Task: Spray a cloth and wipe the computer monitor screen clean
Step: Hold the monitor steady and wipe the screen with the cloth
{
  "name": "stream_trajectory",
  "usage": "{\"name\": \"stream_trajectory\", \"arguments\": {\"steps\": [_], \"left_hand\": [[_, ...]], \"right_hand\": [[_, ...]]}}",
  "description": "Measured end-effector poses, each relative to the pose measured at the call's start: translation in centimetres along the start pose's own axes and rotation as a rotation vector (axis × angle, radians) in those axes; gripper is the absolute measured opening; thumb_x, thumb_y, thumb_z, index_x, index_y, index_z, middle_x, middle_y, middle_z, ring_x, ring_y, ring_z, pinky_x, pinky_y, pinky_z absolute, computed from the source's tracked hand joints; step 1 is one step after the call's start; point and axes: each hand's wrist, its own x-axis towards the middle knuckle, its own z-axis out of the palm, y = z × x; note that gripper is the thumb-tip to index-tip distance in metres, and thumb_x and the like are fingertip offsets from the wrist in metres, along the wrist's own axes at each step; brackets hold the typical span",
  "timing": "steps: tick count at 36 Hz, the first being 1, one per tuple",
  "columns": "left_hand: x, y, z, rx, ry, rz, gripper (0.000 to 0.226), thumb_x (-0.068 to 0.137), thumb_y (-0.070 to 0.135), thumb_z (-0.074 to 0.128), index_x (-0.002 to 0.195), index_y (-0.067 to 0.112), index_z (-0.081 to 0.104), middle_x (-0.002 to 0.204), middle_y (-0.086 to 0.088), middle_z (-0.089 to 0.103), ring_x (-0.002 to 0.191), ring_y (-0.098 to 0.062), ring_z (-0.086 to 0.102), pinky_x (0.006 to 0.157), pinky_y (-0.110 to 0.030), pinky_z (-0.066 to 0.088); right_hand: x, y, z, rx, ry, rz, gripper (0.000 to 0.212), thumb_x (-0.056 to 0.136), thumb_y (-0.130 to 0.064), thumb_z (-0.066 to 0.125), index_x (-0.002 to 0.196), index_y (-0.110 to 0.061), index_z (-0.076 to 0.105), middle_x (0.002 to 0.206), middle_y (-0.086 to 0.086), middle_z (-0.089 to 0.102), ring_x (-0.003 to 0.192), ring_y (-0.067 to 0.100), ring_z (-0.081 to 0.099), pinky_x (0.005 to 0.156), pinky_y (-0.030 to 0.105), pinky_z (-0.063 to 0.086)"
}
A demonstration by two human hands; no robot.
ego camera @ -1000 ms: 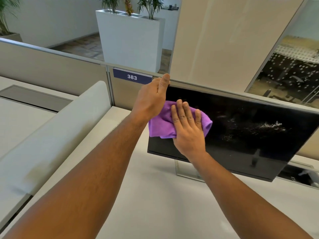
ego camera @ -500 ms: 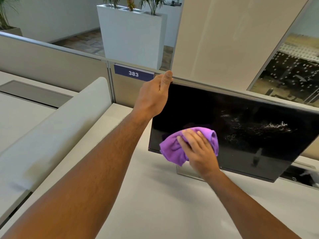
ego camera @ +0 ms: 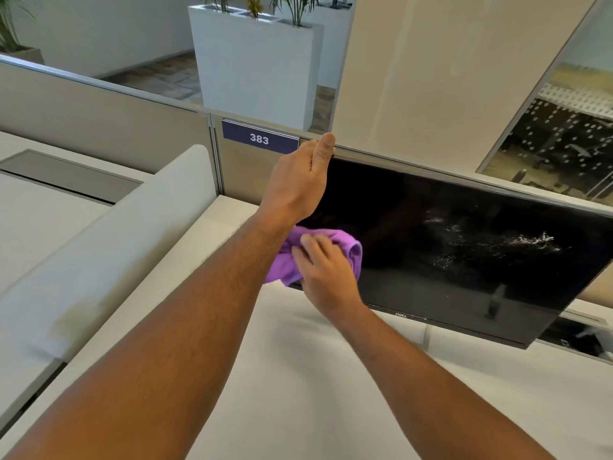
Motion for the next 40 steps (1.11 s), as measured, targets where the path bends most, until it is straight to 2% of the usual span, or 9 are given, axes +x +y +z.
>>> {"name": "stream_trajectory", "arguments": {"steps": [7,11,14,17,22,26,32,37,40], "left_hand": [[-0.1,-0.1,-0.1,-0.010,-0.033,-0.007,0.070,0.101,0.062,0.018,0.128,0.019,0.066,0.124,0.005,0.067,0.105,-0.004,0.055,0.098,-0.028,0.044],[-0.1,0.1,-0.2,0.016,-0.035,0.006,0.068,0.102,0.059,0.019,0.123,0.017,0.068,0.121,0.004,0.068,0.099,-0.003,0.055,0.093,-0.025,0.042],[-0.1,0.3,-0.4,0.032,-0.024,0.006,0.067,0.104,0.057,0.020,0.117,0.014,0.069,0.115,0.001,0.069,0.097,-0.009,0.059,0.092,-0.033,0.047],[-0.2,0.3,-0.2,0.029,-0.008,0.008,0.066,0.104,0.057,0.021,0.115,0.014,0.069,0.112,-0.001,0.071,0.099,-0.013,0.062,0.092,-0.034,0.049],[-0.2,0.3,-0.2,0.021,0.000,0.011,0.066,0.104,0.056,0.020,0.113,0.012,0.070,0.111,0.000,0.071,0.099,-0.012,0.062,0.092,-0.033,0.048],[-0.2,0.1,-0.2,0.022,-0.010,0.013,0.066,0.104,0.056,0.021,0.116,0.014,0.070,0.114,0.003,0.070,0.096,-0.004,0.058,0.090,-0.026,0.043],[-0.2,-0.2,-0.1,0.008,-0.022,-0.005,0.067,0.102,0.059,0.020,0.125,0.017,0.067,0.122,0.005,0.067,0.105,-0.008,0.058,0.097,-0.029,0.044],[0.0,-0.2,0.0,-0.016,-0.018,-0.014,0.067,0.101,0.060,0.021,0.122,0.017,0.068,0.118,0.006,0.068,0.098,-0.005,0.057,0.095,-0.028,0.045],[0.1,-0.2,0.1,-0.013,-0.017,-0.018,0.067,0.101,0.059,0.021,0.115,0.015,0.069,0.110,0.004,0.070,0.087,0.000,0.056,0.090,-0.027,0.046]], "right_hand": [[-6.5,-0.5,2.3,-0.112,-0.361,-0.182,0.054,0.076,-0.028,0.087,0.124,-0.012,0.065,0.128,0.004,0.064,0.116,0.025,0.061,0.096,0.037,0.054],[-5.3,1.2,1.0,-0.129,-0.179,-0.172,0.039,0.078,-0.023,0.084,0.111,-0.010,0.068,0.114,0.007,0.067,0.103,0.028,0.062,0.088,0.040,0.053],[-2.5,2.5,-0.6,-0.112,0.066,-0.072,0.020,0.089,-0.012,0.065,0.108,-0.007,0.068,0.110,0.012,0.066,0.100,0.030,0.055,0.082,0.041,0.043],[0.7,2.8,-2.0,-0.080,0.202,0.025,0.024,0.097,-0.013,0.055,0.116,-0.007,0.068,0.116,0.012,0.065,0.107,0.031,0.055,0.086,0.041,0.044],[1.9,1.0,-1.2,-0.062,0.098,-0.010,0.034,0.093,-0.014,0.065,0.126,-0.003,0.066,0.123,0.012,0.066,0.113,0.030,0.060,0.095,0.041,0.050],[-0.9,-1.0,0.8,-0.116,-0.068,-0.136,0.041,0.091,-0.010,0.048,0.128,-0.001,0.065,0.124,0.011,0.066,0.112,0.029,0.063,0.088,0.040,0.055],[-6.3,-1.7,2.4,-0.110,-0.316,-0.181,0.058,0.075,-0.020,0.086,0.128,-0.006,0.066,0.127,0.006,0.067,0.116,0.026,0.063,0.096,0.037,0.054],[-7.2,0.5,1.4,-0.096,-0.195,-0.132,0.053,0.072,-0.018,0.089,0.121,-0.006,0.070,0.120,0.009,0.070,0.109,0.028,0.066,0.092,0.039,0.056],[-6.0,2.0,0.4,-0.110,-0.042,-0.073,0.038,0.081,-0.012,0.079,0.117,-0.004,0.071,0.118,0.011,0.069,0.106,0.030,0.065,0.090,0.040,0.054]]}}
